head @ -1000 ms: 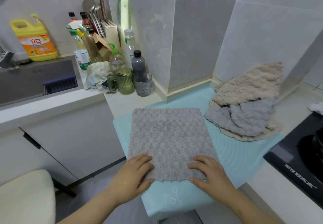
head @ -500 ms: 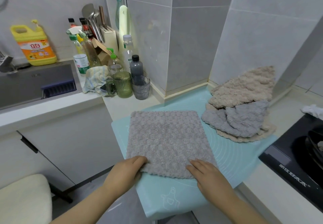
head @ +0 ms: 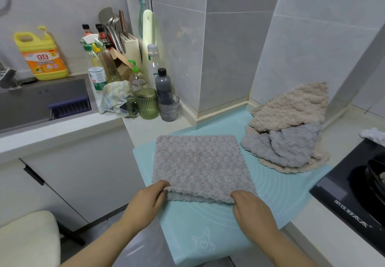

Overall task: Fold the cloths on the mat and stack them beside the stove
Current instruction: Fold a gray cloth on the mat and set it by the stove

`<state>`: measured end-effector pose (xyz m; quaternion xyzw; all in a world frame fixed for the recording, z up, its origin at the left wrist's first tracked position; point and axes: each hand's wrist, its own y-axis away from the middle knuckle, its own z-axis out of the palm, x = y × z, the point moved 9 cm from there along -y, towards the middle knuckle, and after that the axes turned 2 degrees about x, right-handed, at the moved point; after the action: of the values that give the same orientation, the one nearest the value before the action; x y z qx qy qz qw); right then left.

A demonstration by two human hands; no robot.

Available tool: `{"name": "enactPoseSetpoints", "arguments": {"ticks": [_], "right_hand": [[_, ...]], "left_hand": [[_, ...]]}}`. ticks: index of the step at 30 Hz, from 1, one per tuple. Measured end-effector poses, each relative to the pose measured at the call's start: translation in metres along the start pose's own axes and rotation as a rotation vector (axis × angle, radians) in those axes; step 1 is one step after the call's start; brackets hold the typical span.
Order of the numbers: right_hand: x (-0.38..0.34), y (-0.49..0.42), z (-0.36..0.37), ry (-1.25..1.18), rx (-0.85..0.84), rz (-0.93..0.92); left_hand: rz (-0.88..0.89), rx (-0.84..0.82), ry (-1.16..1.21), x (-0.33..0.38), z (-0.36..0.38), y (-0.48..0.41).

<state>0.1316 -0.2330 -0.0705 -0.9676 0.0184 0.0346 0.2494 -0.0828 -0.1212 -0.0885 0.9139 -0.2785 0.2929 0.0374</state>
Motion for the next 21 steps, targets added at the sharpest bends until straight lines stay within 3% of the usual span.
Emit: {"name": "enactPoseSetpoints", "arguments": {"ticks": [4, 7, 12, 18, 21], "right_hand": [[-0.006, -0.003, 0.004, 0.019, -0.075, 0.015], [0.001, -0.001, 0.018, 0.008, -0.255, -0.002], [0.024, -0.01, 0.011, -0.063, -0.355, 0.153], [0.032, -0.01, 0.024, -0.483, -0.795, 0.329], [0.027, -0.01, 0.019, -0.627, -0.893, 0.381]], "left_hand": [[0.034, -0.047, -0.053, 0.004, 0.001, -0.002], [0.059, -0.094, -0.084, 0.005, 0.004, -0.002], [-0.086, -0.078, 0.191, -0.006, -0.014, -0.004], [-0.265, -0.267, 0.438, -0.019, -0.028, -0.007], [-0.333, -0.342, 0.469, -0.02, -0.034, -0.008]]}}
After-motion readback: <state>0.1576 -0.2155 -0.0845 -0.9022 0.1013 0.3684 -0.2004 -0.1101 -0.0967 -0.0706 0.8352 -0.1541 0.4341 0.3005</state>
